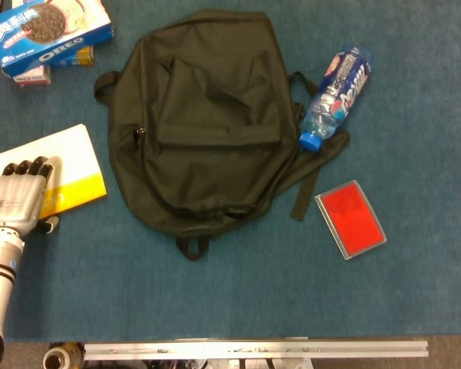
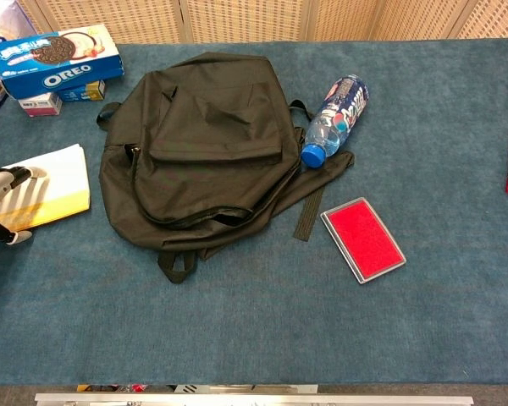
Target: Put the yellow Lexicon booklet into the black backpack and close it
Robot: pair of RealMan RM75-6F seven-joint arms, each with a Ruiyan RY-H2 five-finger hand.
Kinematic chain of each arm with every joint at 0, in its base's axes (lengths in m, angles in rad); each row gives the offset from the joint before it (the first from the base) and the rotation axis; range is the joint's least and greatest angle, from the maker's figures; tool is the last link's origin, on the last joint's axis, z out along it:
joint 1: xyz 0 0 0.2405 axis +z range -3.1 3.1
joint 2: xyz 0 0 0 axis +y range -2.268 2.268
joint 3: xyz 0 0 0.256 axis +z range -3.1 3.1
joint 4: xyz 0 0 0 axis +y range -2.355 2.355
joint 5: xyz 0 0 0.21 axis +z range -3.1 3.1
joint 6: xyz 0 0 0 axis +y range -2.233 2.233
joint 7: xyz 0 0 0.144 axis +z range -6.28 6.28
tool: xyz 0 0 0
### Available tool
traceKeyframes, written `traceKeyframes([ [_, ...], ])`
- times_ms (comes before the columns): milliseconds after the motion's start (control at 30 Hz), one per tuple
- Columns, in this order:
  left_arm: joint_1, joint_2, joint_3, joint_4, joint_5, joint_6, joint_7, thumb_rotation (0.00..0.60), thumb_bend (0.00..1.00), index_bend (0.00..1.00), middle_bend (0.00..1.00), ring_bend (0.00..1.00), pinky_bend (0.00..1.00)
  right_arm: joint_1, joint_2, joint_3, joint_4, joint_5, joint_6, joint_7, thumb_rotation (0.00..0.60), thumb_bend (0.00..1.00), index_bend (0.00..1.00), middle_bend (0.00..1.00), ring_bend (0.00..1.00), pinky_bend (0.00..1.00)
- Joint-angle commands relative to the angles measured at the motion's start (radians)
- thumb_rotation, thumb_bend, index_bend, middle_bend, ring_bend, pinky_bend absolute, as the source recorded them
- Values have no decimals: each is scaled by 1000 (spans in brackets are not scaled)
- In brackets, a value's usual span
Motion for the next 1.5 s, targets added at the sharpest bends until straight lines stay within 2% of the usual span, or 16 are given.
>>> traceKeyframes([
  [33,-3,-4,0,5,-5,0,-1,600,213,93,136,142,141,-2,1,-1,1,1,0,2,600,250,300,429,302,380],
  [500,-16,-19,-12,37,-29,-12,-47,600,231,131,184,156,141,-16,7,-5,0,6,10,8,600,250,300,429,303,380],
  [867,-20,-30,-44,72,-44,3,-99,600,422,211,268,186,142,-26,6,-6,7,15,14,16,600,250,300,431,303,384],
  [1100,-12,-48,-57,114,-12,59,-120,600,436,297,314,229,195,-28,5,-6,9,23,8,16,600,249,300,432,302,384],
  [1233,-5,-61,-54,139,17,97,-110,600,436,315,323,238,226,-28,5,-5,8,25,6,16,600,250,299,433,302,391],
  [1500,10,-120,-62,228,58,190,-70,600,436,427,420,328,313,-28,1,-3,8,32,2,14,600,252,300,434,303,399],
])
